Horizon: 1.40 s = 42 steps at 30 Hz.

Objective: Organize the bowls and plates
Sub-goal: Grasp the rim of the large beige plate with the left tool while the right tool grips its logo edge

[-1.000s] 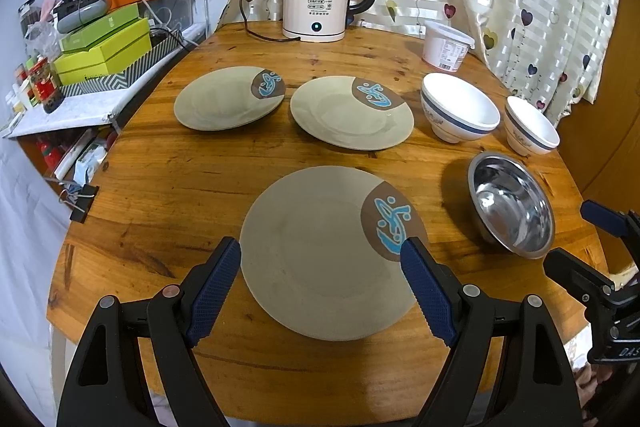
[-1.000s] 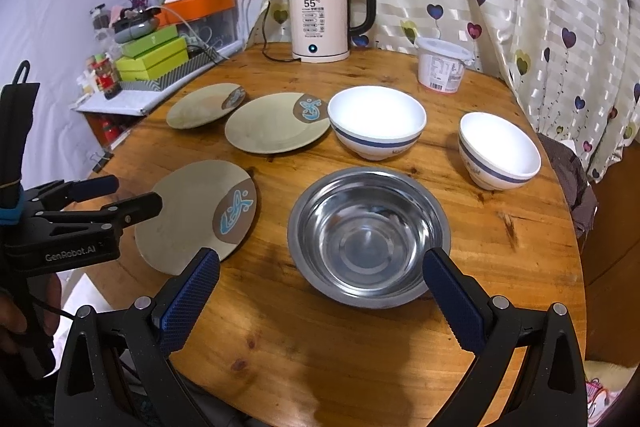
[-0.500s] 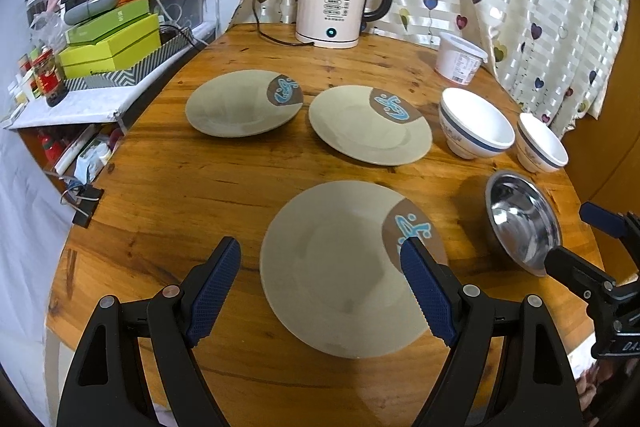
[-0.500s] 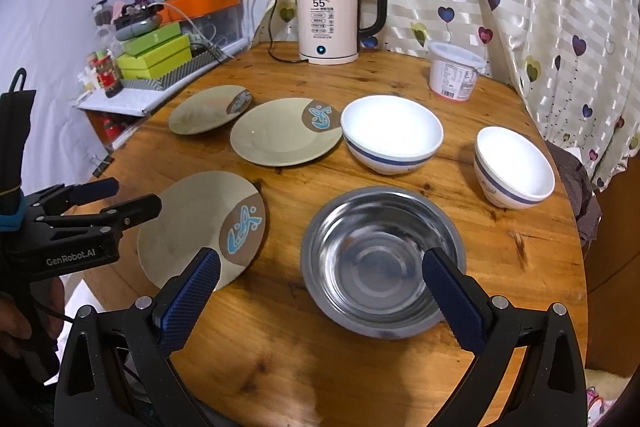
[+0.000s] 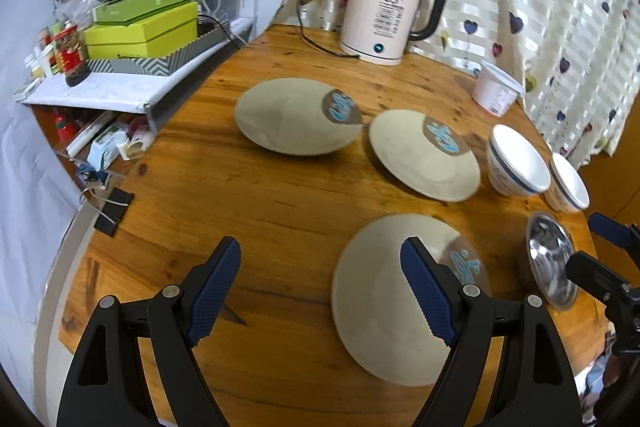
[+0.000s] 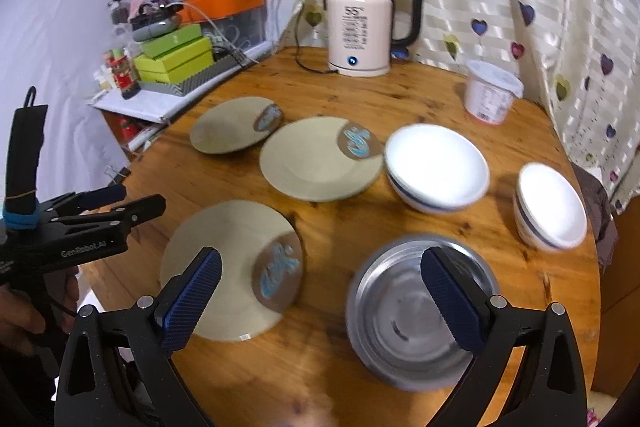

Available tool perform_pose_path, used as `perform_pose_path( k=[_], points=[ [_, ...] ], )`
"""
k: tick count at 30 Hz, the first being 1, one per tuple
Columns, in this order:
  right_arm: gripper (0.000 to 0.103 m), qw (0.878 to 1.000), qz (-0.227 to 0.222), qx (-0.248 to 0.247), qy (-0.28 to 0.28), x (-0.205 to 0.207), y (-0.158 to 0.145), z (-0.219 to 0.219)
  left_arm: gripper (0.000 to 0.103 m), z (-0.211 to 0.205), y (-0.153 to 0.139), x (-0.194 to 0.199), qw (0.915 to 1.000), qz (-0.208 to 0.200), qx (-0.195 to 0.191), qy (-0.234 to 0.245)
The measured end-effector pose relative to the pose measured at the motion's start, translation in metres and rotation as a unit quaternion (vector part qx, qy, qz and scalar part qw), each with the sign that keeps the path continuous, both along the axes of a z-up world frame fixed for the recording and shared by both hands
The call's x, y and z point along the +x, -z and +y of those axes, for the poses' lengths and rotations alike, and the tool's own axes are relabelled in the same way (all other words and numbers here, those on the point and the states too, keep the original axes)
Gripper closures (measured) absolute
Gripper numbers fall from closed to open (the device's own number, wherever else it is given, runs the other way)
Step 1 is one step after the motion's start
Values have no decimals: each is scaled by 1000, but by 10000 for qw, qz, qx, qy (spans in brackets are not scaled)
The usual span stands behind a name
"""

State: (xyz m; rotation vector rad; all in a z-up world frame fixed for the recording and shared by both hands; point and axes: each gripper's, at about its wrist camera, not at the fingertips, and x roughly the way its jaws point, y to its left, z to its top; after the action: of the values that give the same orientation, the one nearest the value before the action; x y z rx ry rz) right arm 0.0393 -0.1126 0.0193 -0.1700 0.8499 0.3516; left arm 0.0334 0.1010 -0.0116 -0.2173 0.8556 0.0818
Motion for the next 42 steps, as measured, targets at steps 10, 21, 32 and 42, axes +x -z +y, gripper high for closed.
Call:
perform_pose_path(
  k=[10, 21, 32, 42],
  points=[
    [8, 9996, 84, 55, -275, 40, -4, 35, 21, 38, 3, 21, 9993, -31, -263, -273],
    [24, 9975, 331, 89, -612, 98, -7, 69, 24, 63, 9, 58, 9990, 37, -343, -275],
    [42, 9925, 991, 306, -640, 166, 21, 95, 41, 86, 28, 97, 9979, 254, -446, -403],
    [57, 9846, 1514, 561, -672, 219, 58, 116, 41, 104, 40, 125, 9964, 287, -635, -480]
  ],
)
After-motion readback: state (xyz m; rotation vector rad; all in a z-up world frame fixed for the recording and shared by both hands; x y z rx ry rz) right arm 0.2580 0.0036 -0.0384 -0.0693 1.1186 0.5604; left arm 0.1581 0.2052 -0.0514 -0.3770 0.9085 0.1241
